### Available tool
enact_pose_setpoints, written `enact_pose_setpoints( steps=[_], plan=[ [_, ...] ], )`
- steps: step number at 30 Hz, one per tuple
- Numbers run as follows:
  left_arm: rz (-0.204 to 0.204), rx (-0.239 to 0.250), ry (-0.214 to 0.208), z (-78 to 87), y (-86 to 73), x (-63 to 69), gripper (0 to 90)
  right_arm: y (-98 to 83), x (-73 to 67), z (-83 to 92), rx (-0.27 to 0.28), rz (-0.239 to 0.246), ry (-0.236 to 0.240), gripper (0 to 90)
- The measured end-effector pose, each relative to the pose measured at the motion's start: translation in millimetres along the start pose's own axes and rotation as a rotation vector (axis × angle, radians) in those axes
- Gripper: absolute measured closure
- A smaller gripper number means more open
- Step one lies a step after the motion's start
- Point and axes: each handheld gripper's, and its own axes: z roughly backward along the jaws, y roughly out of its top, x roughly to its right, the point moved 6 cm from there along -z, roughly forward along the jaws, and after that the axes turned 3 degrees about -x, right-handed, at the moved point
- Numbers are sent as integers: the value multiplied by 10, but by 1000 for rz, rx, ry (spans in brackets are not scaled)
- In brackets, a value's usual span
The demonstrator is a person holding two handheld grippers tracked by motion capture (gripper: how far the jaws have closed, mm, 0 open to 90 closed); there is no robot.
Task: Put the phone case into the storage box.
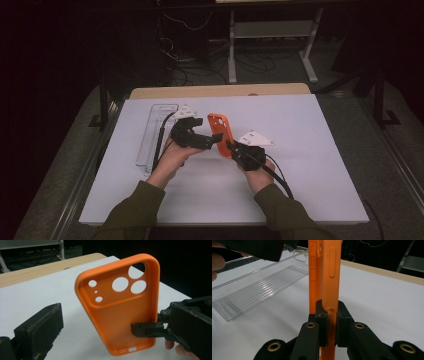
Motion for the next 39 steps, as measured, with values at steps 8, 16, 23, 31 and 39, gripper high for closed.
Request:
enact_pose_setpoints(
  steps=[8, 16, 23, 31, 39],
  plan=[
    [9, 6, -9, -13, -8, 0, 0, 0, -36, 1, 1, 13, 15, 815],
    [8, 11, -8, -39, -19, 6, 0, 2, -66, -1, 3, 17, 27, 815],
    [0, 17, 1, -70, -23, 31, 0, -1, -98, -5, 3, 22, 40, 815],
    [-2, 48, 28, -93, -22, 22, 0, -5, -153, -18, 8, 39, 50, 816],
    [3, 62, 39, -88, -17, 17, 0, -15, -219, -13, -2, 15, 62, 816]
  ],
)
